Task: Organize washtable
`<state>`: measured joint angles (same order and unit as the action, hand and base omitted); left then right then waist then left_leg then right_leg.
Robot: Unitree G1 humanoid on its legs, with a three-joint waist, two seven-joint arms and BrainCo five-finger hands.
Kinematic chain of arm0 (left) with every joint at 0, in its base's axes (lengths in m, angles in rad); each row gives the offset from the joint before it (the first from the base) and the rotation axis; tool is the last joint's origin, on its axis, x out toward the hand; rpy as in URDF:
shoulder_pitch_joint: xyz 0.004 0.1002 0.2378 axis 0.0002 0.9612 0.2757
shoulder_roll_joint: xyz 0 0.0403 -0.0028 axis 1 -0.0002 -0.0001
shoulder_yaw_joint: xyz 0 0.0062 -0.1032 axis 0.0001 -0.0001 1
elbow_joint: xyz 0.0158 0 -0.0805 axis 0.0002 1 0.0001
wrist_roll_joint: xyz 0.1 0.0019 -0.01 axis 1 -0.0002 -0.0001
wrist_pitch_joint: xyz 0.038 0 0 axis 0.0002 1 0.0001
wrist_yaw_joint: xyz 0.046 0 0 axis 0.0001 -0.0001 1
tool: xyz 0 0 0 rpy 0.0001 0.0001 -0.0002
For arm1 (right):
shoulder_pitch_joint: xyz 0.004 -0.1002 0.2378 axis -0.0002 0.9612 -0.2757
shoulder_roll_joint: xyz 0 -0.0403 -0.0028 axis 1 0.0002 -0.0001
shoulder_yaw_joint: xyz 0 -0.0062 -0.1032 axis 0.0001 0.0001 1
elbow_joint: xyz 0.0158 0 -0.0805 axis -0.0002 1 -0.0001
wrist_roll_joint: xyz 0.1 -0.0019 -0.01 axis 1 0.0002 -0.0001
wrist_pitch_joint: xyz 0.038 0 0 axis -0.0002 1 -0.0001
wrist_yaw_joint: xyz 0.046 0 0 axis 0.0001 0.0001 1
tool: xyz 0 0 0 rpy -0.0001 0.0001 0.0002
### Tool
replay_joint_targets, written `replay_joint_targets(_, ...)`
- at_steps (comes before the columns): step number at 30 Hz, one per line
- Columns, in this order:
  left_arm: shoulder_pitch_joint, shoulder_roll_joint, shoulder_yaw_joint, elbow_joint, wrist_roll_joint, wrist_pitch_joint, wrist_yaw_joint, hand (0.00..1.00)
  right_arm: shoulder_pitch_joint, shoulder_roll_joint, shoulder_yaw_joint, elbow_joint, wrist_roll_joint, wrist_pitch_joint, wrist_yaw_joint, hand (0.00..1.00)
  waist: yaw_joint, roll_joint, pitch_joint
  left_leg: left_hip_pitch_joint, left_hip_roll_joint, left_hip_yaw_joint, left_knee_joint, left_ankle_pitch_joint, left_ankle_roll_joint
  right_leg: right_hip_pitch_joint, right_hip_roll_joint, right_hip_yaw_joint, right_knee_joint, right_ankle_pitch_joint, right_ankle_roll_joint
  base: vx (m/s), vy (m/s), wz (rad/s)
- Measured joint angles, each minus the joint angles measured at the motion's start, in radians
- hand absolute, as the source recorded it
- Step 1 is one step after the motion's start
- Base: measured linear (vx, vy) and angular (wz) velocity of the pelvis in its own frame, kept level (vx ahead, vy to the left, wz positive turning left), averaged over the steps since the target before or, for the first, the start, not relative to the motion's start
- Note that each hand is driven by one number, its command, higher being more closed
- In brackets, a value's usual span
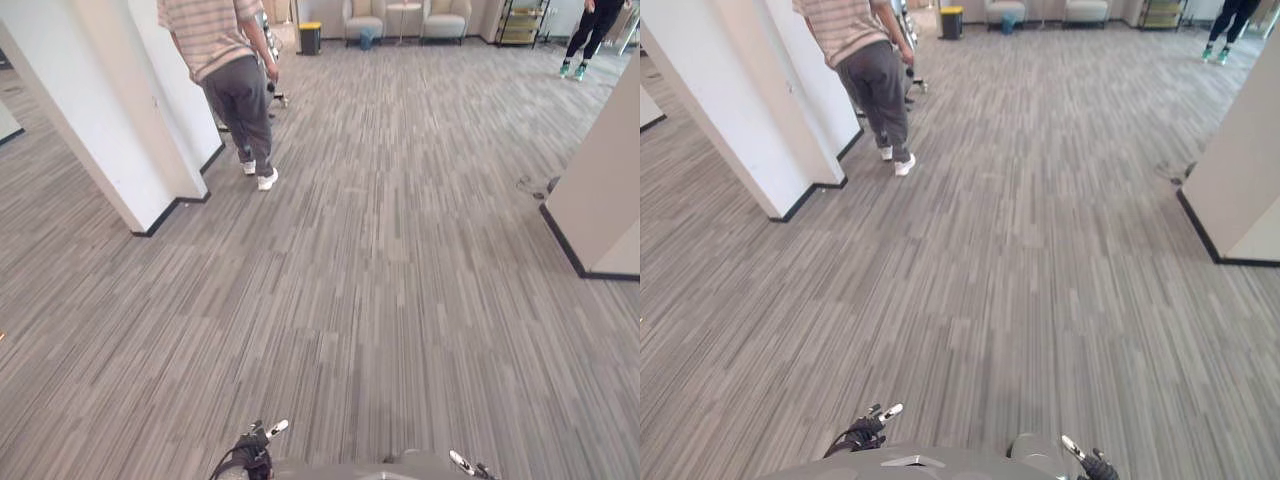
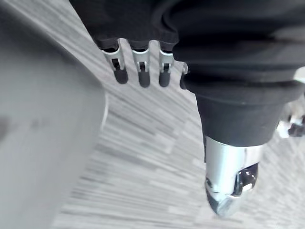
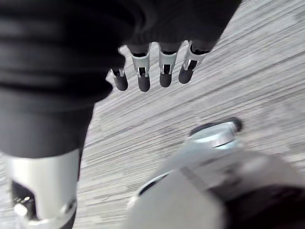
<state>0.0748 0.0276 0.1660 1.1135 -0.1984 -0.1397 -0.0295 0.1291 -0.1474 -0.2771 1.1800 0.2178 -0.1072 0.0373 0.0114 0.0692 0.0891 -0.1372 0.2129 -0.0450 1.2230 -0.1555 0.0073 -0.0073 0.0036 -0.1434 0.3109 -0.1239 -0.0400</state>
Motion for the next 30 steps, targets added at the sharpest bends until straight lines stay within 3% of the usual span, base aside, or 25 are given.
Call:
replay_joint_targets(2, 0.001, 0.024, -0.014, -0.011, -0.015, -0.007, 0.000, 0.00, -0.033, 0.013, 0.014, 0.000, 0.004, -0.005, -0.002, 0.00, 0.002, -0.031, 0.007, -0.080, -0.041, 0.055, -0.062, -0.043, -0.008, 0.096, -0.002, 0.025, -0.075, -0.016, -0.011, -0.03, -0.035, -0.26)
replay_joint_targets(4, 0.001, 0.033, -0.015, -0.015, -0.024, -0.016, 0.003, 0.00, -0.065, 0.026, 0.011, -0.002, 0.031, -0.016, -0.005, 0.00, 0.004, -0.037, 0.015, -0.140, -0.081, 0.088, -0.286, -0.082, -0.016, 0.159, -0.003, 0.041, -0.129, -0.031, -0.001, -0.21, 0.010, -0.34)
replay_joint_targets(5, 0.000, 0.032, -0.016, -0.017, -0.032, -0.021, 0.004, 0.00, -0.078, 0.035, 0.005, -0.002, 0.039, -0.016, -0.007, 0.00, 0.008, -0.037, 0.016, -0.163, -0.102, 0.104, -0.514, -0.076, -0.023, 0.177, -0.005, 0.051, -0.146, -0.057, 0.005, -0.34, 0.042, -0.23)
replay_joint_targets(6, 0.002, 0.027, -0.010, -0.018, -0.033, -0.024, 0.009, 0.00, -0.075, 0.041, 0.003, -0.002, 0.038, -0.016, -0.008, 0.00, 0.011, -0.033, 0.016, -0.159, -0.121, 0.097, -0.812, -0.019, -0.044, 0.195, -0.003, 0.055, -0.152, -0.097, 0.005, -0.27, 0.048, -0.19)
replay_joint_targets(7, 0.004, 0.022, -0.005, -0.018, -0.033, -0.024, 0.013, 0.00, -0.073, 0.042, 0.004, -0.002, 0.038, -0.016, -0.008, 0.00, 0.012, -0.026, 0.016, -0.152, -0.123, 0.086, -0.949, 0.018, -0.057, 0.203, 0.005, 0.061, -0.155, -0.111, 0.006, 0.05, 0.072, -0.19)
replay_joint_targets(8, 0.002, 0.017, 0.006, -0.020, -0.039, -0.025, 0.016, 0.00, -0.071, 0.042, 0.005, 0.000, 0.038, -0.016, -0.009, 0.00, 0.023, -0.020, 0.018, -0.160, -0.120, 0.063, -1.012, 0.103, -0.069, 0.213, 0.014, 0.077, -0.157, -0.136, 0.012, 0.46, 0.154, -0.42)
replay_joint_targets(9, 0.001, 0.020, 0.029, -0.019, -0.046, -0.025, 0.019, 0.00, -0.068, 0.052, 0.009, -0.001, 0.038, -0.015, -0.010, 0.00, 0.038, -0.043, 0.009, -0.167, -0.141, 0.078, -0.993, 0.215, -0.047, 0.227, -0.009, 0.106, -0.155, -0.175, 0.024, 0.56, 0.177, -0.46)
replay_joint_targets(10, 0.000, 0.020, 0.040, -0.020, -0.051, -0.025, 0.019, 0.00, -0.069, 0.062, 0.009, -0.002, 0.038, -0.015, -0.009, 0.00, 0.037, -0.052, 0.005, -0.170, -0.155, 0.089, -0.976, 0.224, -0.029, 0.236, -0.027, 0.111, -0.152, -0.187, 0.030, 0.67, 0.187, -0.43)
replay_joint_targets(12, -0.001, 0.025, 0.063, -0.016, -0.053, -0.025, 0.018, 0.00, -0.053, 0.081, -0.007, 0.011, 0.037, -0.013, -0.005, 0.00, 0.029, -0.099, -0.018, -0.170, -0.202, 0.112, -0.894, 0.179, 0.008, 0.226, -0.078, 0.163, -0.072, -0.191, 0.025, 0.57, 0.170, -0.07)
replay_joint_targets(13, -0.002, 0.031, 0.061, -0.014, -0.052, -0.023, 0.018, 0.00, -0.048, 0.084, -0.010, 0.011, 0.037, -0.013, -0.004, 0.00, 0.025, -0.101, -0.018, -0.164, -0.210, 0.113, -0.873, 0.160, 0.018, 0.210, -0.080, 0.184, -0.011, -0.185, 0.035, 0.43, 0.209, 0.15)
replay_joint_targets(14, -0.003, 0.041, 0.061, -0.009, -0.053, -0.021, 0.018, 0.00, -0.050, 0.089, -0.053, 0.017, 0.037, -0.013, 0.004, 0.00, 0.024, -0.102, -0.012, -0.134, -0.219, 0.116, -0.843, 0.106, 0.024, 0.161, -0.077, 0.208, 0.165, -0.156, 0.086, 0.36, 0.194, 0.26)
replay_joint_targets(15, -0.008, 0.056, 0.046, 0.004, -0.053, -0.016, 0.018, 0.00, -0.060, 0.089, -0.078, 0.039, 0.036, -0.013, 0.007, 0.00, 0.021, -0.111, -0.005, -0.080, -0.231, 0.112, -0.844, 0.061, 0.035, 0.094, -0.080, 0.215, 0.381, -0.068, 0.186, 0.30, 0.172, 0.28)
replay_joint_targets(16, -0.009, 0.061, 0.021, 0.007, -0.053, -0.013, 0.018, 0.00, -0.058, 0.089, -0.083, 0.040, 0.036, -0.013, 0.008, 0.00, 0.018, -0.109, -0.002, -0.055, -0.233, 0.107, -0.844, 0.040, 0.039, 0.063, -0.080, 0.214, 0.473, 0.001, 0.233, 0.22, 0.119, 0.27)
replay_joint_targets(17, -0.011, 0.079, -0.018, 0.018, -0.053, -0.012, 0.017, 0.00, -0.056, 0.088, -0.082, 0.042, 0.036, -0.014, 0.008, 0.00, 0.018, -0.110, 0.002, -0.007, -0.234, 0.099, -0.845, 0.014, 0.043, 0.018, -0.092, 0.200, 0.616, 0.031, 0.247, 0.14, 0.052, 0.21)
replay_joint_targets(18, -0.013, 0.101, -0.048, 0.036, -0.051, -0.005, 0.016, 0.00, -0.056, 0.087, -0.076, 0.039, 0.036, -0.015, 0.009, 0.00, 0.017, -0.117, 0.007, 0.080, -0.237, 0.091, -0.882, -0.005, 0.047, -0.038, -0.128, 0.135, 0.737, -0.010, 0.173, 0.10, 0.017, 0.12)
replay_joint_targets(19, -0.012, 0.105, -0.050, 0.044, -0.050, -0.003, 0.015, 0.00, -0.056, 0.087, -0.075, 0.039, 0.036, -0.016, 0.009, 0.00, 0.017, -0.118, 0.008, 0.122, -0.237, 0.090, -0.911, -0.006, 0.048, -0.055, -0.142, 0.109, 0.747, -0.036, 0.132, -0.03, -0.022, 0.09)
replay_joint_targets(20, -0.013, 0.106, -0.049, 0.062, -0.050, 0.000, 0.016, 0.00, -0.056, 0.082, -0.075, 0.039, 0.036, -0.020, 0.008, 0.00, 0.014, -0.113, 0.010, 0.192, -0.230, 0.085, -0.963, -0.008, 0.051, -0.082, -0.160, 0.061, 0.711, -0.076, 0.087, -0.15, -0.025, 0.14)
replay_joint_targets(21, -0.012, 0.103, -0.049, 0.065, -0.050, 0.003, 0.016, 0.00, -0.057, 0.077, -0.076, 0.036, 0.037, -0.023, 0.008, 0.00, 0.004, -0.103, 0.015, 0.236, -0.219, 0.067, -0.995, -0.019, 0.051, -0.101, -0.157, 0.026, 0.612, -0.106, 0.069, -0.20, -0.015, 0.27)
replay_joint_targets(22, -0.011, 0.102, -0.049, 0.064, -0.050, 0.006, 0.017, 0.00, -0.057, 0.075, -0.076, 0.036, 0.038, -0.025, 0.008, 0.00, -0.004, -0.100, 0.017, 0.253, -0.212, 0.057, -1.003, -0.031, 0.054, -0.107, -0.150, 0.016, 0.540, -0.118, 0.072, -0.27, -0.007, 0.40)
replay_joint_targets(23, -0.009, 0.099, -0.047, 0.063, -0.050, 0.007, 0.017, 0.00, -0.052, 0.072, -0.076, 0.036, 0.038, -0.024, 0.006, 0.00, -0.007, -0.096, 0.017, 0.270, -0.199, 0.043, -1.008, -0.050, 0.042, -0.115, -0.139, 0.007, 0.370, -0.119, 0.079, -0.14, -0.039, 0.39)
replay_joint_targets(24, -0.013, 0.099, -0.046, 0.063, -0.051, 0.005, 0.017, 0.00, -0.050, 0.070, -0.076, 0.036, 0.038, -0.024, 0.006, 0.00, -0.004, -0.097, 0.017, 0.279, -0.193, 0.034, -1.005, -0.066, 0.025, -0.113, -0.133, 0.007, 0.160, -0.094, 0.097, -0.12, -0.055, 0.28)
replay_joint_targets(25, -0.011, 0.101, -0.046, 0.063, -0.050, 0.004, 0.017, 0.00, -0.044, 0.070, -0.076, 0.037, 0.038, -0.023, 0.006, 0.00, -0.003, -0.099, 0.018, 0.283, -0.193, 0.033, -1.003, -0.073, 0.008, -0.108, -0.129, 0.017, 0.059, -0.060, 0.099, 0.01, -0.133, 0.17)
replay_joint_targets(26, -0.006, 0.104, -0.038, 0.063, -0.050, 0.001, 0.017, 0.00, -0.030, 0.074, -0.072, 0.036, 0.038, -0.021, 0.006, 0.00, -0.004, -0.108, 0.018, 0.284, -0.195, 0.025, -0.982, -0.105, -0.013, -0.106, -0.129, 0.031, -0.043, 0.068, 0.096, -0.02, -0.093, 0.06)
replay_joint_targets(27, 0.001, 0.031, 0.022, 0.101, -0.099, -0.016, 0.008, 0.00, 0.052, 0.050, 0.005, 0.040, 0.039, -0.015, 0.005, 0.00, -0.004, -0.070, -0.050, 0.325, -0.155, 0.028, -1.060, -0.106, -0.054, 0.023, -0.078, -0.004, -0.287, 0.200, 0.104, 0.02, -0.080, 0.05)
replay_joint_targets(30, 0.001, 0.031, 0.022, 0.101, -0.099, -0.016, 0.008, 0.00, 0.052, 0.050, 0.005, 0.040, 0.039, -0.015, 0.005, 0.00, -0.004, -0.070, -0.050, 0.325, -0.155, 0.028, -1.060, -0.106, -0.054, 0.023, -0.078, -0.004, -0.287, 0.200, 0.104, 0.00, 0.000, 0.00)
